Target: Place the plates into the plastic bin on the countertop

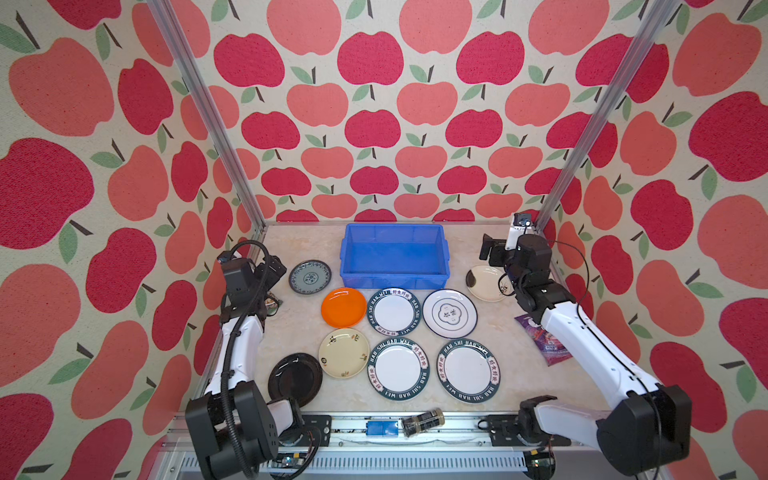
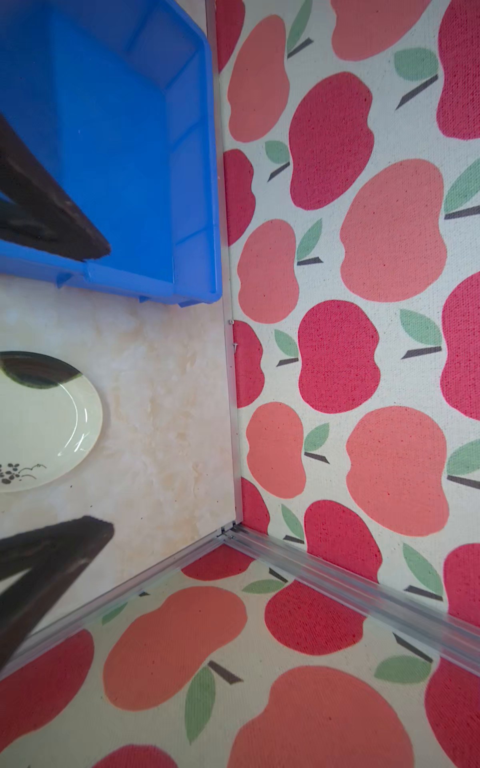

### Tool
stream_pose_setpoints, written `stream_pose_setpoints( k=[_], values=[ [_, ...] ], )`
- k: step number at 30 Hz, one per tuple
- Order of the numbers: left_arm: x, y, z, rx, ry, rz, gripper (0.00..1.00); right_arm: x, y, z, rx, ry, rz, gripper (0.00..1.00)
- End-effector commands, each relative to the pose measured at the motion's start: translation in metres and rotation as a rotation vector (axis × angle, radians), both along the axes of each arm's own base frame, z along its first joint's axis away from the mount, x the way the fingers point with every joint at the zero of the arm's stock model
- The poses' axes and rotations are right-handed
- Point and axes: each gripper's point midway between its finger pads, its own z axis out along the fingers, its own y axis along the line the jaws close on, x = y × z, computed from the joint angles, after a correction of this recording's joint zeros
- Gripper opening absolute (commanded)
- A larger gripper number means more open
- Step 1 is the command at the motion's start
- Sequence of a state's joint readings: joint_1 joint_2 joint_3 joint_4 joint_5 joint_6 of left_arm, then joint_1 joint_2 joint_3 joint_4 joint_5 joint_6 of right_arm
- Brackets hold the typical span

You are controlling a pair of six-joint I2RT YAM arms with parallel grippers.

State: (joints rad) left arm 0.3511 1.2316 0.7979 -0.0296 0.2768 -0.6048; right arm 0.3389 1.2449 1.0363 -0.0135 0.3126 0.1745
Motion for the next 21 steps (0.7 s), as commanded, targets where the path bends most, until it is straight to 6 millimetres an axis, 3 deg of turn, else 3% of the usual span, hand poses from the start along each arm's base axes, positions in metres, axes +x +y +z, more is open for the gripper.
stream_pose_setpoints(
  k=[1,9,17,21],
  values=[
    [-0.01,-0.039,-0.03,-0.317,0.114,-0.127,0.99,-0.008,0.037,-0.029,0.103,0.21,0.113,1.0],
    [-0.007,-0.04,-0.07,-0.409,0.175,-0.107,0.92,-0.003,0.073,-0.026,0.232,0.247,0.228,0.9],
    [-0.003,-0.036,-0.106,-0.38,0.257,-0.067,0.81,0.008,0.086,-0.039,0.254,0.287,0.26,0.86],
    [0.002,-0.032,-0.118,-0.371,0.274,-0.042,0.7,0.012,0.09,-0.046,0.271,0.294,0.264,0.85]
  ],
)
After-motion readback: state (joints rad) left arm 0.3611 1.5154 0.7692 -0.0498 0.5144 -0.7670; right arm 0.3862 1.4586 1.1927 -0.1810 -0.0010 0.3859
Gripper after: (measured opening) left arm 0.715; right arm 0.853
